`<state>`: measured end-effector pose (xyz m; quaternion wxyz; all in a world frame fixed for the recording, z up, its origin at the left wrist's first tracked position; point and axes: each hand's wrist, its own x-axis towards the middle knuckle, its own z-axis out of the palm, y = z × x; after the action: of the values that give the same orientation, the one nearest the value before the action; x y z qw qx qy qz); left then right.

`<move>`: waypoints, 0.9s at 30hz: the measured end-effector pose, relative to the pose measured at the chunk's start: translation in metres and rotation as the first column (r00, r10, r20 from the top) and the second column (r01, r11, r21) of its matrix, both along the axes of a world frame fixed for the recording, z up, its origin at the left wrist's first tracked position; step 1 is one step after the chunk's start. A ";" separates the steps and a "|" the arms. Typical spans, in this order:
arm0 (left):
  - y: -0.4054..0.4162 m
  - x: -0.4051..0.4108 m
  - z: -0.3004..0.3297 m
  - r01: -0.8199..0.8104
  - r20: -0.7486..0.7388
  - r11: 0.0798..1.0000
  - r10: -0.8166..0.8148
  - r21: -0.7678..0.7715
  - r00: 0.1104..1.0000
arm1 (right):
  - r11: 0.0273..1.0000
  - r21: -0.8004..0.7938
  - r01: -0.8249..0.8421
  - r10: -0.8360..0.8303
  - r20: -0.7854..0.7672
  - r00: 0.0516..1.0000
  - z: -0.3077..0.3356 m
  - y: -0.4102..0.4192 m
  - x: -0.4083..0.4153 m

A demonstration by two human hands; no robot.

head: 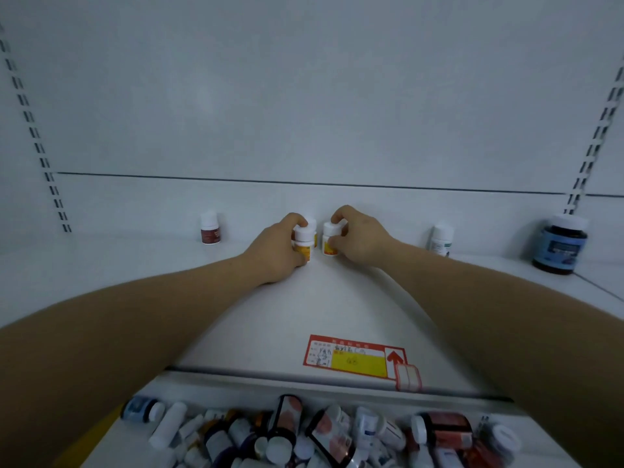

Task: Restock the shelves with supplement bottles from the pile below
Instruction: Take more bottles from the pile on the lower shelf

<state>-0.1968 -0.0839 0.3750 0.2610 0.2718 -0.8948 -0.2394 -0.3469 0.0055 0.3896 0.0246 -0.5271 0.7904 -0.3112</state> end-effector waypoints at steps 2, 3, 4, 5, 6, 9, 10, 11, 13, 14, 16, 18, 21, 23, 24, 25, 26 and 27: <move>-0.002 -0.003 -0.001 -0.001 0.004 1.000 0.001 0.005 1.000 | 1.000 0.004 -0.002 0.002 -0.026 1.000 -0.001 -0.001 0.000; -0.003 -0.004 -0.001 -0.001 0.006 1.000 0.001 0.010 1.000 | 1.000 0.007 -0.007 0.007 -0.052 0.999 -0.001 -0.002 -0.001; -0.004 -0.006 0.000 -0.001 0.007 1.000 0.001 0.014 1.000 | 1.000 0.013 -0.012 0.013 -0.084 0.996 -0.002 -0.003 -0.001; -0.004 -0.007 0.000 -0.006 0.011 1.000 0.005 0.012 1.000 | 1.000 0.018 -0.015 0.017 -0.112 0.994 -0.002 -0.004 -0.001; -0.004 -0.008 0.000 -0.011 0.018 1.000 0.011 0.005 1.000 | 1.000 0.023 -0.014 0.017 -0.131 0.991 -0.002 -0.004 -0.002; -0.004 -0.012 0.000 -0.026 0.034 0.999 0.026 -0.021 0.999 | 0.999 0.033 0.002 0.002 -0.135 0.991 -0.002 -0.007 -0.002; -0.003 -0.013 0.000 -0.032 0.034 0.999 0.033 -0.028 0.999 | 0.999 0.036 0.007 -0.003 -0.136 0.991 -0.003 -0.007 -0.002; -0.003 -0.013 0.001 -0.042 0.042 0.999 0.043 -0.035 0.998 | 0.999 0.043 0.009 -0.003 -0.137 0.991 -0.004 -0.007 -0.002; -0.001 -0.012 0.004 -0.053 0.072 0.998 0.056 -0.046 0.996 | 0.998 0.062 0.004 0.005 -0.140 0.990 -0.006 -0.007 -0.002; 0.000 -0.012 0.006 -0.053 0.095 0.998 0.057 -0.043 0.994 | 0.998 0.070 0.000 0.009 -0.140 0.990 -0.006 -0.006 -0.002; 0.004 -0.008 0.014 -0.060 0.147 0.998 0.061 -0.018 0.987 | 0.997 0.073 -0.004 0.014 -0.125 0.992 -0.001 -0.003 -0.002; 0.009 -0.004 0.020 -0.081 0.179 0.997 0.079 0.002 0.981 | 0.996 0.085 -0.009 0.019 -0.121 0.992 0.005 0.000 -0.002; 0.019 0.008 0.028 -0.112 0.219 0.993 0.116 -0.031 0.969 | 0.993 0.115 -0.017 0.039 -0.192 0.981 0.014 0.009 0.000; 0.030 0.019 0.031 -0.117 0.258 0.992 0.125 -0.046 0.958 | 0.989 0.145 -0.017 0.053 -0.245 0.968 0.018 0.015 0.006; 0.036 0.026 0.031 -0.115 0.278 0.992 0.123 -0.046 0.953 | 0.987 0.160 -0.019 0.061 -0.263 0.963 0.019 0.017 0.010; 0.043 0.033 0.031 -0.109 0.302 0.993 0.119 -0.049 0.946 | 0.985 0.169 -0.023 0.070 -0.280 0.957 0.020 0.020 0.015; 0.050 0.040 0.031 -0.104 0.326 0.993 0.116 -0.054 0.938 | 0.985 0.173 -0.027 0.078 -0.298 0.951 0.021 0.023 0.021; 0.057 0.048 0.030 -0.097 0.345 0.993 0.113 -0.061 0.932 | 0.984 0.174 -0.030 0.084 -0.310 0.947 0.022 0.027 0.028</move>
<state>-0.1483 -0.0266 0.4050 0.1171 0.3515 -0.9160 -0.1541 -0.3192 0.0328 0.4112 -0.0493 -0.5890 0.7917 -0.1543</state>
